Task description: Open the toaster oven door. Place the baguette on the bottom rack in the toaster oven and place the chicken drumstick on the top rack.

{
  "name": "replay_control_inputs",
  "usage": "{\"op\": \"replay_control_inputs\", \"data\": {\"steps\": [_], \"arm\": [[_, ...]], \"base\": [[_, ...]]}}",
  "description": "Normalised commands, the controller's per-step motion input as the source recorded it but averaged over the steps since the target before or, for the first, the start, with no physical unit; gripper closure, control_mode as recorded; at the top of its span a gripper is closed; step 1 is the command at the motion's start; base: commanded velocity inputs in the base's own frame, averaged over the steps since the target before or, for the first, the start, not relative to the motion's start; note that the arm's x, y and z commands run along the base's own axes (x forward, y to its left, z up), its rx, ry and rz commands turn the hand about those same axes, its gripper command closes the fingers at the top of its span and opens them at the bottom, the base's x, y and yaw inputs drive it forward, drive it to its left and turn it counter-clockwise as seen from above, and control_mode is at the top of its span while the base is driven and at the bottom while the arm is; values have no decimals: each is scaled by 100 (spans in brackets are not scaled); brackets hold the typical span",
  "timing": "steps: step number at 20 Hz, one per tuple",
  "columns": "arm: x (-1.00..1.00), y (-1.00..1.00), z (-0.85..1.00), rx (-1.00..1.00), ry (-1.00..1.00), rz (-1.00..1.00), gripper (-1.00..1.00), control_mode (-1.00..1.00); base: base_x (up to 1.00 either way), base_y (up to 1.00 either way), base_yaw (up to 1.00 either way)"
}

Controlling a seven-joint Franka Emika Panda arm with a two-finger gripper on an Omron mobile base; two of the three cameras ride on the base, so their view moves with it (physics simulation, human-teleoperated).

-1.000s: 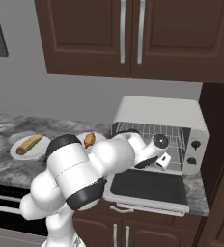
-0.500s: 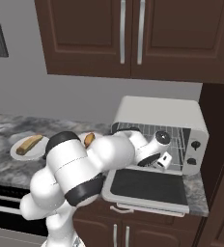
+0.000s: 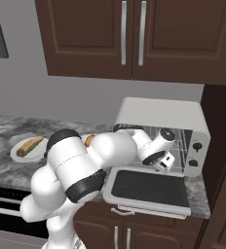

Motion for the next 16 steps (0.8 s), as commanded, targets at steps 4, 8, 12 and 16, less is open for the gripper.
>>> {"op": "replay_control_inputs", "data": {"steps": [4, 8, 12, 16], "arm": [[-69, -20, -94, -17, 19, 26, 100, -100], [-73, -15, -94, -17, 15, 25, 100, -100], [-74, -7, -94, -19, 14, 23, 100, -100], [-77, 0, -94, -19, 11, 17, 100, -100]], "base": [[0, 0, 0], [0, 0, 0], [0, 0, 0], [0, 0, 0]]}}
